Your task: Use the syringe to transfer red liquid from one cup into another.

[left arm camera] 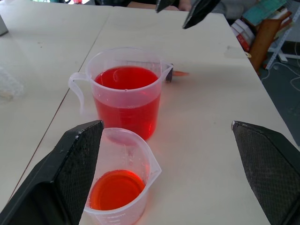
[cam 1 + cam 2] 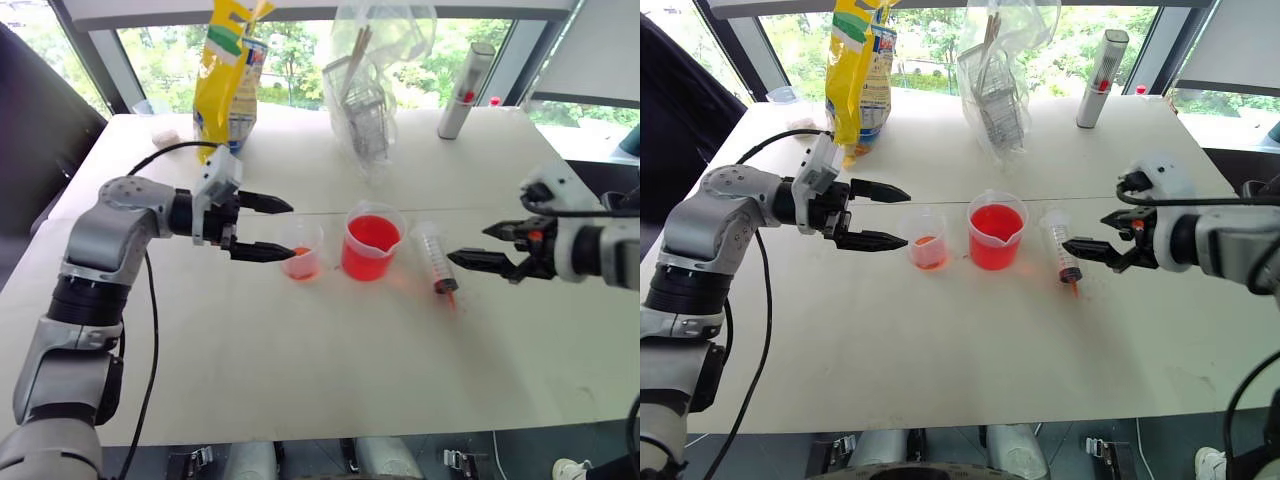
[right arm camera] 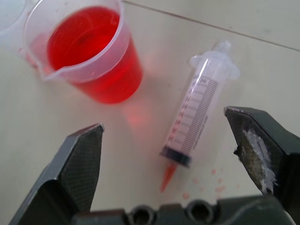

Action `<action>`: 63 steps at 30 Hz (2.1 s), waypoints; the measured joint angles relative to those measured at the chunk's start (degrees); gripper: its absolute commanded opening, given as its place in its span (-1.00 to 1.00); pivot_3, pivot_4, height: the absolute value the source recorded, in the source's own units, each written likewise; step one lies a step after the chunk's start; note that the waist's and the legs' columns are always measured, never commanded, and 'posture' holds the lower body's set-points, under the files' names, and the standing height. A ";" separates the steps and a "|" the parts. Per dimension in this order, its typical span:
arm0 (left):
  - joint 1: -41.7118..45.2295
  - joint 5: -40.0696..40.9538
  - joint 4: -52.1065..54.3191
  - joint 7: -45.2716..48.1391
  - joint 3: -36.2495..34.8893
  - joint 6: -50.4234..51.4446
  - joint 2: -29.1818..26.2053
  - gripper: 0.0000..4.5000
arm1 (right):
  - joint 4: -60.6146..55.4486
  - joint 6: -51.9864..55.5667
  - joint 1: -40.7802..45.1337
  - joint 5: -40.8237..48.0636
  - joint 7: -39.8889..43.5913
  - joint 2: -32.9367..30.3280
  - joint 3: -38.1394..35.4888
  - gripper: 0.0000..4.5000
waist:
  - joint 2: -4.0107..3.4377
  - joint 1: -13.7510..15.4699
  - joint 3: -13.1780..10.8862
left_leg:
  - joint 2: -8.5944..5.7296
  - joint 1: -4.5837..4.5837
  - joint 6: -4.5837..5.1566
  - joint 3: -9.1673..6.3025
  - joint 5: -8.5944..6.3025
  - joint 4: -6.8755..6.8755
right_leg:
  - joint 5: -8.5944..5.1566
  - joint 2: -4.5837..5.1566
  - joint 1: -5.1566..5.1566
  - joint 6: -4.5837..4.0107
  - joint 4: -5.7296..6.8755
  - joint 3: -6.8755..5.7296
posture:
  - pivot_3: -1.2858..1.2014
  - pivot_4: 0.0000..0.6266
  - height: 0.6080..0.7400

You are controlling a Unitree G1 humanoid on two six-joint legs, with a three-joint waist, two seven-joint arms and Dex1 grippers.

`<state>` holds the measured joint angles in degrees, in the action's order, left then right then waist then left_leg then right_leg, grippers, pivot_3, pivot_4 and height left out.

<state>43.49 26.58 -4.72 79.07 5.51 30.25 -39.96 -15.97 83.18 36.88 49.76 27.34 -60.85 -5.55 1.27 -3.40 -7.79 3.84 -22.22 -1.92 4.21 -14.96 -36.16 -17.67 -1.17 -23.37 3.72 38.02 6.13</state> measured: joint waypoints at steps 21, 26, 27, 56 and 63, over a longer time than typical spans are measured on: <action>-5.94 0.94 7.31 -5.88 -1.95 0.53 0.30 1.00 | 54.20 -13.46 26.82 -31.67 18.25 21.21 33.88 0.99 | -0.05 -0.08 0.00 | -0.02 -0.10 0.02 0.15 -0.02 -0.05 | 0.02 -0.01 -0.11 0.01 0.07 -0.10 | 0.03 -0.52 0.98; -6.45 1.09 7.70 -6.36 -2.03 0.49 -0.04 1.00 | 54.72 -15.39 27.16 -36.34 22.85 21.72 36.48 0.89 | -0.04 -0.14 0.02 | -0.02 -0.06 0.02 0.15 -0.02 -0.09 | 0.02 -0.01 -0.05 0.01 0.09 -0.12 | 0.03 -0.52 0.98; -6.76 1.09 7.70 -6.48 -2.03 0.44 -0.03 1.00 | 54.49 -15.57 27.14 -37.36 23.45 21.90 36.87 0.76 | -0.04 -0.17 0.03 | -0.02 -0.05 0.02 0.15 -0.02 -0.09 | 0.02 -0.01 -0.04 0.01 0.09 -0.12 | 0.03 -0.52 0.98; 13.04 -4.44 -17.64 0.07 0.52 -10.41 7.24 1.00 | -6.55 -22.00 9.29 -30.70 5.37 30.05 -10.53 -0.36 | -0.12 -0.05 0.02 | 0.02 -0.05 0.02 0.06 -0.01 -0.03 | 0.02 -0.20 -0.07 0.01 0.18 -0.14 | 0.03 -0.52 0.98; 17.40 -5.34 -21.86 1.81 0.48 -12.17 8.75 1.00 | -10.87 -29.58 4.24 -23.43 1.11 43.45 -11.42 -0.36 | -0.11 0.47 0.03 | -0.08 -0.13 0.01 0.15 -0.01 -0.09 | 0.03 0.02 -0.06 0.02 0.10 -0.14 | 0.03 -0.52 0.98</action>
<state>60.89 21.24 -26.58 80.88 5.98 18.08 -31.21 -26.84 53.60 41.11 26.33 28.45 -17.40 -16.98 1.16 -2.94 -7.76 3.76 -22.36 -1.91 4.36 -14.96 -36.25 -17.64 -1.15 -23.44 3.74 38.12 5.99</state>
